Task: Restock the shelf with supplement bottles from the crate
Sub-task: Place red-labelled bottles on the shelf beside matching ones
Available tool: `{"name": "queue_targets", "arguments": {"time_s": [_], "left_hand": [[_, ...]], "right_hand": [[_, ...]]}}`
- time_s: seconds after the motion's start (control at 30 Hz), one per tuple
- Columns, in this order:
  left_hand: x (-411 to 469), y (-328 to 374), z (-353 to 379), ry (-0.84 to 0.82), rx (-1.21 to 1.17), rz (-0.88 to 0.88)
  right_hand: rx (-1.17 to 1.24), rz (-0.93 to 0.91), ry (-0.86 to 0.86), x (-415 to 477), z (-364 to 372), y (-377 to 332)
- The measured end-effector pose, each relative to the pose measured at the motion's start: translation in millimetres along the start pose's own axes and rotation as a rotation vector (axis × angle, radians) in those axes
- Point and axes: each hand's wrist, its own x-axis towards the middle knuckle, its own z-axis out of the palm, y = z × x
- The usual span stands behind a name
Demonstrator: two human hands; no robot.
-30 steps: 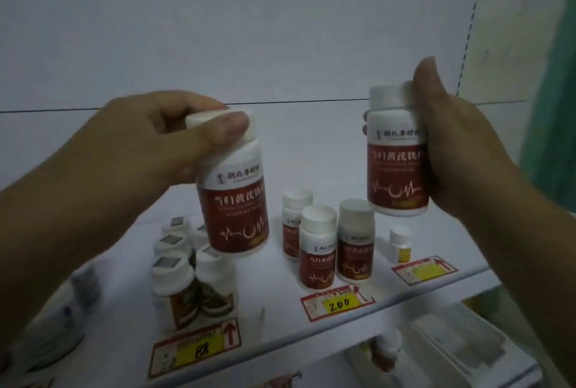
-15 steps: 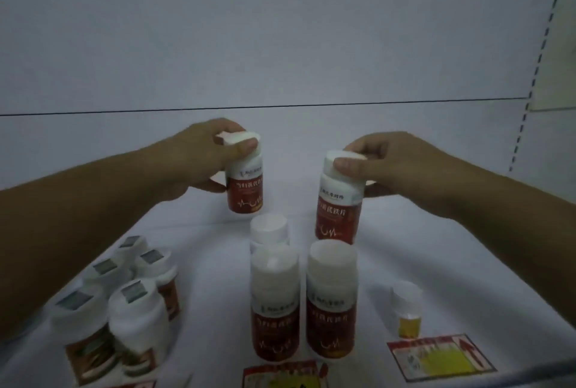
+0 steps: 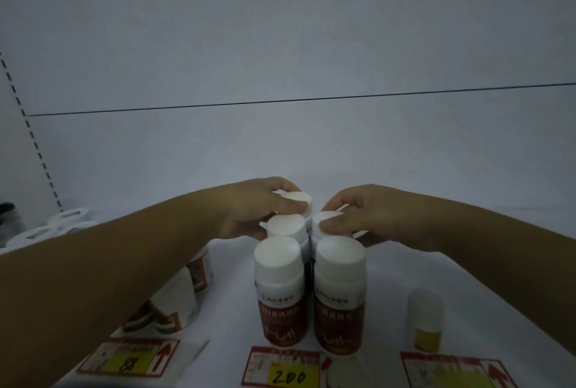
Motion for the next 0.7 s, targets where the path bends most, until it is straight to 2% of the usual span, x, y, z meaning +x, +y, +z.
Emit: {"name": "queue_targets", "arguments": {"time_s": [0.2,0.27,0.37,0.47,0.53,0.7], "left_hand": [[-11.3,7.7,10.2,0.143,0.141,0.034],[-17.8,10.5,10.2,0.225,0.322,0.087],[-33.7,11.9,2.3,0.345,0.656,0.259],[-50.0,3.3,-5.7,0.479,1.069,0.527],[-54.9,-1.8,-2.6,0.463,1.123,0.619],[-70.0,-5.8,22.3,0.305,1.095,0.517]], "right_hand": [[-0.101,0.045,0.072,-5.4,6.7,-7.6],[-0.193,0.024,0.199,-10.1,8.3,-9.4],[-0.606,-0.034,0.468,-24.0,4.2,-6.1],[-0.837,0.016,0.532,-45.9,0.1,-3.5],[-0.945,0.059,0.539,-61.8,0.5,-2.1],[-0.99,0.053,0.542,-108.3,25.4,1.6]]}}
